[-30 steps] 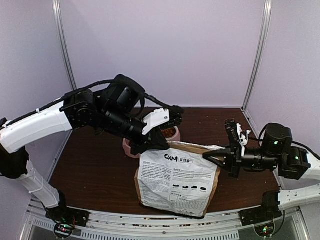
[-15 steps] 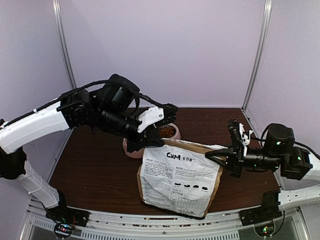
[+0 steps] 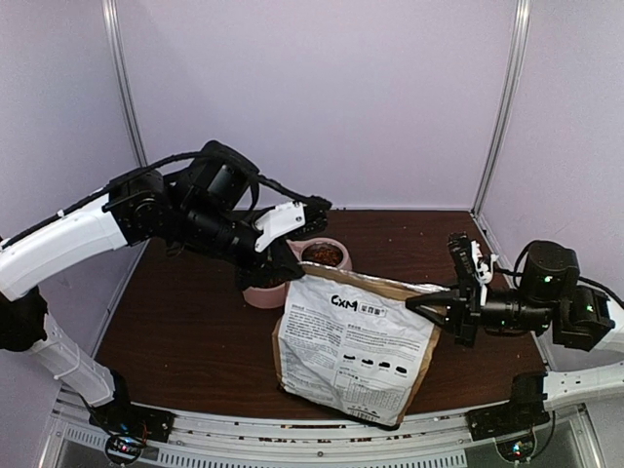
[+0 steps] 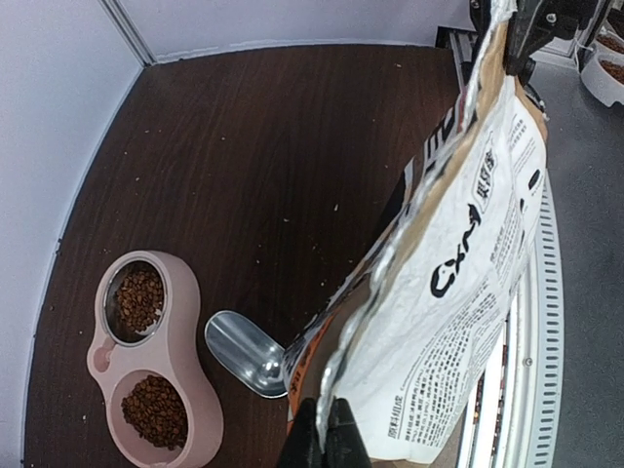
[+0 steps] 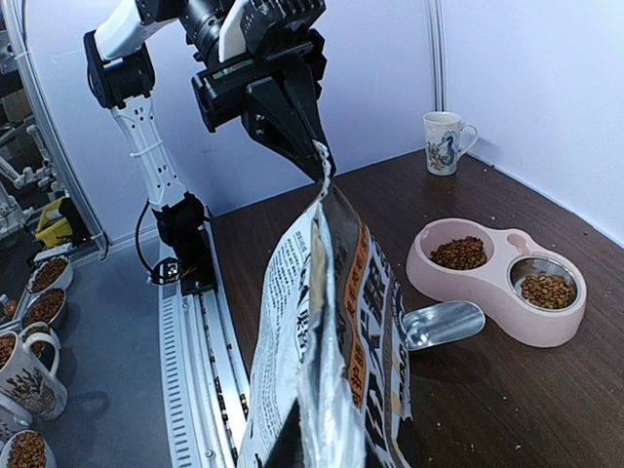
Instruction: Serve the pet food
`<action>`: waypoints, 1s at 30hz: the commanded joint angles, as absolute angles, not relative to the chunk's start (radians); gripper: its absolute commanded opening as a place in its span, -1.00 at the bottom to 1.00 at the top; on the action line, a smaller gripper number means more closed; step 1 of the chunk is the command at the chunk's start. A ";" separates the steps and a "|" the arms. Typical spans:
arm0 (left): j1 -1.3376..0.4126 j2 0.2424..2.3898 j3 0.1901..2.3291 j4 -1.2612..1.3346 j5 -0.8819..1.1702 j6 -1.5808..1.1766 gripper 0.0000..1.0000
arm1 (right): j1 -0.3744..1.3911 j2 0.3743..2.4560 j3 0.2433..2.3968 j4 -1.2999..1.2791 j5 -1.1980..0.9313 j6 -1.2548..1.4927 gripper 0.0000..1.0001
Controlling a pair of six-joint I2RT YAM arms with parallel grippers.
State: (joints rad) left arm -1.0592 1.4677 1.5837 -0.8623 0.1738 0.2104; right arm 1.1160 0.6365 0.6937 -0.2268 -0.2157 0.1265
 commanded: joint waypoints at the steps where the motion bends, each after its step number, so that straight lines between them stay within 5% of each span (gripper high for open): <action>1: -1.073 1.447 1.621 -0.862 0.232 0.180 -1.00 | 1.115 0.651 0.812 -0.330 -0.186 0.118 -0.55; 5: -1.126 1.460 1.667 -0.859 0.287 0.146 -1.00 | 1.117 0.758 0.962 -0.516 -0.187 0.115 0.04; 8: -1.138 1.451 1.670 -0.837 0.294 0.136 -0.96 | 1.118 0.871 1.099 -0.664 -0.187 0.106 0.22; 12: -1.118 1.370 1.565 -0.754 0.235 0.136 -0.38 | 1.129 1.022 1.276 -0.788 -0.160 0.095 0.24; 18: -0.995 1.238 1.374 -0.603 0.350 0.081 0.07 | 1.158 1.187 1.416 -0.819 -0.184 0.051 0.26; 26: -0.939 1.131 1.180 -0.386 0.479 -0.005 0.14 | 1.169 1.379 1.567 -0.909 -0.197 0.008 0.21; 30: -0.920 1.122 1.119 -0.291 0.533 -0.035 0.15 | 1.175 1.446 1.633 -0.950 -0.222 0.004 0.02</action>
